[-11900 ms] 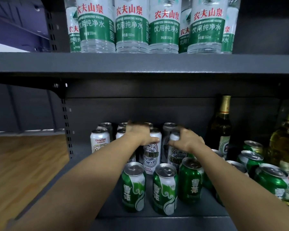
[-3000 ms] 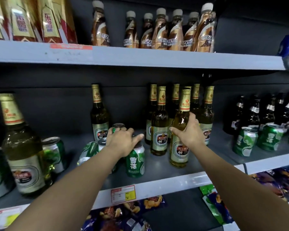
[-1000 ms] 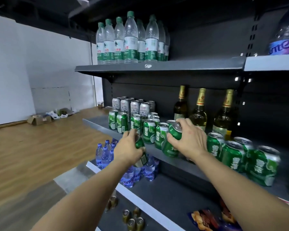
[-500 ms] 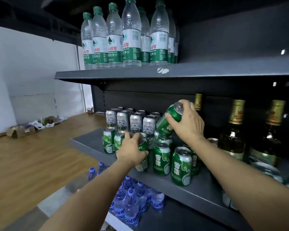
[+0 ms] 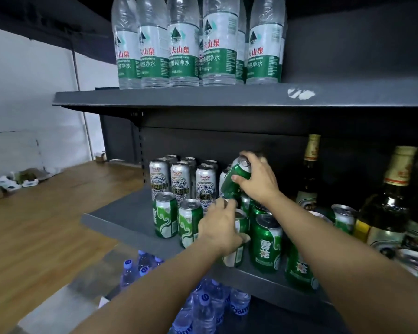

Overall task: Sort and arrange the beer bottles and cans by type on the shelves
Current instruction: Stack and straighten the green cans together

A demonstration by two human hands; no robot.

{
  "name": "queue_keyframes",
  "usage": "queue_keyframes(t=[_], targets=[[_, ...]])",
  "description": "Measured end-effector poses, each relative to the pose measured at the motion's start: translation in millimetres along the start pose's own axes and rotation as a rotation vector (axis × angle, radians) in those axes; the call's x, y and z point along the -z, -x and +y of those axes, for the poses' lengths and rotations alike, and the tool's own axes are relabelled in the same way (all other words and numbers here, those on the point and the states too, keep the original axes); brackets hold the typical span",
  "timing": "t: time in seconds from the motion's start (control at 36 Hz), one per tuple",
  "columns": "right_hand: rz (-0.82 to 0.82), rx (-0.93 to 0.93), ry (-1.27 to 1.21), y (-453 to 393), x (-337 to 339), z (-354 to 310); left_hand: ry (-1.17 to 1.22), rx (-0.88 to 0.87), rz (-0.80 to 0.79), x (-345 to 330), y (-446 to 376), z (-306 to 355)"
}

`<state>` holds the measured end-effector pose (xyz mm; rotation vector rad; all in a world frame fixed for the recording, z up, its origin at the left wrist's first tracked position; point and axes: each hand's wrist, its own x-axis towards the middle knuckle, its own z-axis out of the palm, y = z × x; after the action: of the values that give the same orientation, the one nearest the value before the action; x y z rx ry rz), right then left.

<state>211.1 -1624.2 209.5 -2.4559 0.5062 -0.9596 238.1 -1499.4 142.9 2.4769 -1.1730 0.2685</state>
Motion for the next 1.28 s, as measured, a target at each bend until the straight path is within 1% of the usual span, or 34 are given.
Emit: queue_keyframes(t=[0.11, 0.25, 0.36, 0.47, 0.53, 0.58, 0.64, 0.67, 0.72, 0.75, 0.78, 0.81, 0.83, 0.86, 0.92, 0.94, 0.97, 1.03, 1.08, 1.11, 1.14, 1.17, 1.22, 1.28], targets=[[-0.019, -0.006, -0.056, -11.4, -11.1, -15.2, 0.007, -0.046, 0.019, -1.8, -0.6, 0.5], [-0.117, 0.052, -0.021, -23.0, -34.2, -35.1, 0.017, -0.105, 0.017, -6.9, -0.7, 2.6], [-0.243, 0.105, 0.086, -30.7, -54.5, -41.8, 0.029, -0.115, -0.01, -12.8, 0.7, -3.6], [-0.381, 0.138, 0.3, -34.8, -77.1, -39.7, 0.026, -0.158, -0.026, -9.4, 4.3, -7.8], [-0.415, 0.138, 0.393, -37.0, -85.3, -37.1, 0.088, -0.135, -0.044, -5.6, 6.0, -7.2], [-0.448, 0.098, 0.404, -42.1, -88.5, -34.3, 0.131, -0.111, -0.047, -2.5, 6.6, -6.4], [-0.491, 0.053, 0.369, -47.9, -88.8, -33.9, 0.107, -0.127, -0.05, -2.1, 6.0, -4.7], [-0.511, 0.028, 0.339, -50.4, -89.5, -34.0, 0.106, -0.129, -0.026, -4.8, 5.6, -5.7], [-0.55, -0.01, 0.31, -52.4, -91.7, -35.7, 0.082, -0.156, 0.086, -15.2, 0.4, -9.4], [-0.578, -0.009, 0.331, -51.9, -94.1, -36.9, 0.081, -0.146, 0.106, -18.1, 0.3, -10.6], [-0.608, 0.001, 0.36, -50.9, -97.3, -37.5, 0.079, -0.143, 0.067, -22.9, -0.8, -12.6], [-0.632, 0.012, 0.379, -49.4, -101.0, -37.3, 0.033, -0.156, 0.106, -28.7, -1.0, -16.8], [-0.644, 0.015, 0.384, -47.6, -103.8, -37.1, 0.029, -0.187, 0.176, -38.9, -3.3, -23.1], [-0.645, 0.014, 0.387, -46.1, -105.7, -36.7, 0.063, -0.205, 0.201, -44.0, -4.2, -26.5], [-0.62, 0.013, 0.397, -43.6, -104.7, -36.9, 0.015, -0.25, 0.212, -44.4, -5.8, -29.7], [-0.581, 0.005, 0.389, -42.7, -101.7, -36.7, -0.051, -0.271, 0.198, -38.3, -6.0, -27.0], [-0.508, -0.008, 0.368, -41.8, -96.2, -36.3, -0.088, -0.285, 0.17, -30.8, -5.9, -22.3], [-0.268, -0.042, 0.292, -38.9, -78.3, -34.2, -0.095, -0.272, 0.201, -13.4, -6.0, -13.4], [0.002, -0.081, 0.215, -31.8, -51.6, -29.7, -0.088, -0.238, 0.157, -4.0, -9.8, -10.3], [0.109, -0.106, 0.214, -26.0, -35.3, -25.9, -0.056, -0.221, 0.15, -1.5, -12.3, -9.6], [0.187, -0.135, 0.246, -19.1, -17.8, -20.9, -0.015, -0.216, 0.179, 0.6, -16.5, -8.2], [0.24, -0.164, 0.3, -11.9, -0.6, -14.2, 0.017, -0.215, 0.211, 4.3, -21.4, -4.9], [0.294, -0.198, 0.426, 3.0, 33.3, 1.1, 0.056, -0.221, 0.252, 8.1, -33.5, 6.7], [0.329, -0.223, 0.491, 15.7, 60.9, 16.4, 0.076, -0.225, 0.248, 10.9, -44.4, 22.3]])
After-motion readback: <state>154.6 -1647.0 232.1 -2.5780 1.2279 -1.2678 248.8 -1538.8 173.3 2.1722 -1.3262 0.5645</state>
